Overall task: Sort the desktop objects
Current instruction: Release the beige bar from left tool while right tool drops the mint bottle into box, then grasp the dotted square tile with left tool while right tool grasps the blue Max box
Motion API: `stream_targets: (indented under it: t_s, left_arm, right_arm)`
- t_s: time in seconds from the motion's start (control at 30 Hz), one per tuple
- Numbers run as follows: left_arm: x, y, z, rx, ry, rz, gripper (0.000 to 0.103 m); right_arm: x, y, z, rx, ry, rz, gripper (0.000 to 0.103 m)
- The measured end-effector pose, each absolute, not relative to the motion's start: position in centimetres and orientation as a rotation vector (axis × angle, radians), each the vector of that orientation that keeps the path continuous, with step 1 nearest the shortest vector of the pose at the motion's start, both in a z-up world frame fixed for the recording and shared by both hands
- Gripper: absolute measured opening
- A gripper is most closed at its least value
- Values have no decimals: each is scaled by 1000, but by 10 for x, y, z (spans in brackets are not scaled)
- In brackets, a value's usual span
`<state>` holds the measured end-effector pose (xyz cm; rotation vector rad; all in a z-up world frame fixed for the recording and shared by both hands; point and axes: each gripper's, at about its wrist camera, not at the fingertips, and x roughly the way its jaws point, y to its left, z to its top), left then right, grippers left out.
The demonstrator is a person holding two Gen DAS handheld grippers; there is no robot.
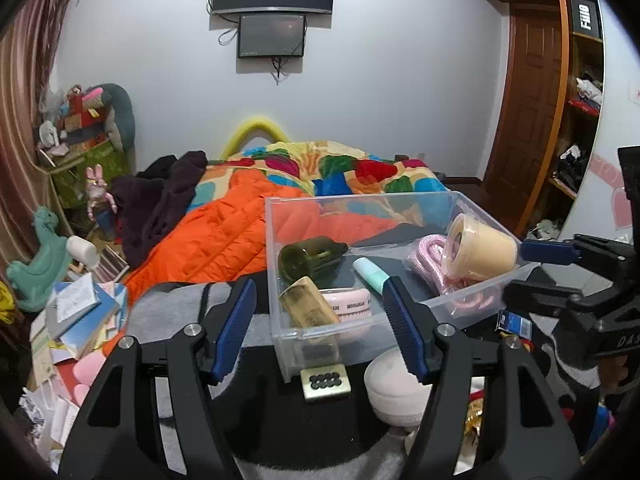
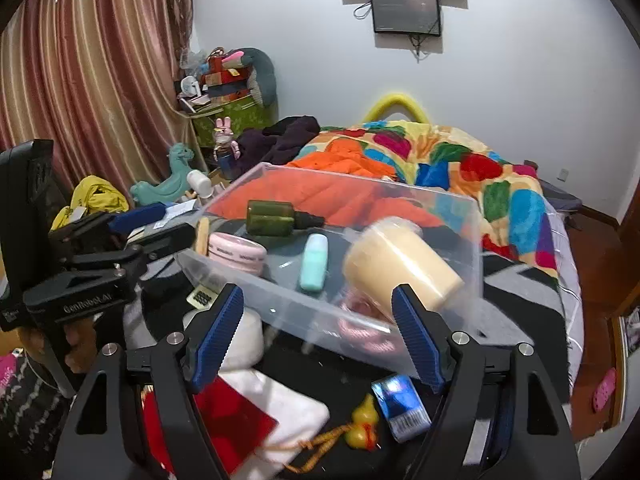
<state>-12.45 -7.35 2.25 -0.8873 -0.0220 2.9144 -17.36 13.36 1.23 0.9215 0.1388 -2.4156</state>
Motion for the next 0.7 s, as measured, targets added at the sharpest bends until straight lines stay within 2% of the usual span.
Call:
stream_targets:
  t_s: [0.23,0.47,0.7]
  left_arm:
    - [-107,-75,18,-960,21,2907,79]
    - [-94,-91,-13,-1177,76,2865,80]
    - [-94,-96,-31,-1289,43,2835,80]
  right_arm:
    - [-159,163,10,947,160,-2460,74]
    - [-152,193,-4,1011,151,-2493,78]
    - [-145,209,-27,1087,148,-2493,78]
